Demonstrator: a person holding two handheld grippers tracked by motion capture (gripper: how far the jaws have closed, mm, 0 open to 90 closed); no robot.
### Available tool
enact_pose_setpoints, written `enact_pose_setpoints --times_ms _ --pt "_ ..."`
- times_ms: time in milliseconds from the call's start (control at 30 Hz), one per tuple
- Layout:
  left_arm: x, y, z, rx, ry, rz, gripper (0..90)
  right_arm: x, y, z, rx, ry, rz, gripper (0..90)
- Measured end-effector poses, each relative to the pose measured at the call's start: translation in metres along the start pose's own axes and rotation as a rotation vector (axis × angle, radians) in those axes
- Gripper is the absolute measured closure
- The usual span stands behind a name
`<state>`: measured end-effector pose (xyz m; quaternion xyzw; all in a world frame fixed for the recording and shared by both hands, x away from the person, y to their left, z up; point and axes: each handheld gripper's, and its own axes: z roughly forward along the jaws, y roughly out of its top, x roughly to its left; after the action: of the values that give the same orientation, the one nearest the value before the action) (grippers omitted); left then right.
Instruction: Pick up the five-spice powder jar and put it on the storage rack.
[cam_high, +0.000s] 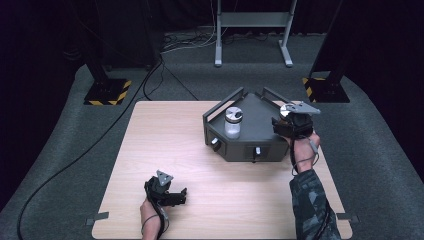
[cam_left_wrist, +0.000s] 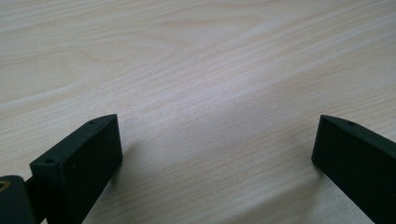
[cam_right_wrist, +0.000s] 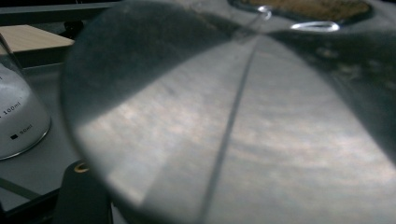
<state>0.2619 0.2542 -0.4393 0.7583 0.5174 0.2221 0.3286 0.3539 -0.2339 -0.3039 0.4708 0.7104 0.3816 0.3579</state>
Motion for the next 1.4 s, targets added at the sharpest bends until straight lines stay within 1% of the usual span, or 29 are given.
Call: enact_pose_setpoints --times_ms 133,333,967,1400 --pt "0.000 0.000 0.000 -0.001 0.000 0.002 1.5 0.000 -0.002 0.004 0.007 0.001 -0.002 29.7" --pt "0.000 0.000 0.000 0.001 0.000 0.004 1.6 -0.001 -0.004 0.009 0.010 0.001 0.006 29.7" --pt "0.000 0.000 0.000 0.001 0.000 0.004 1.6 -0.005 -0.010 0.016 0.003 0.019 0.030 29.7" --pt "0.000 0.000 0.000 0.000 -0.001 0.005 1.9 -0.007 -0.014 0.025 0.024 0.025 0.049 29.7"
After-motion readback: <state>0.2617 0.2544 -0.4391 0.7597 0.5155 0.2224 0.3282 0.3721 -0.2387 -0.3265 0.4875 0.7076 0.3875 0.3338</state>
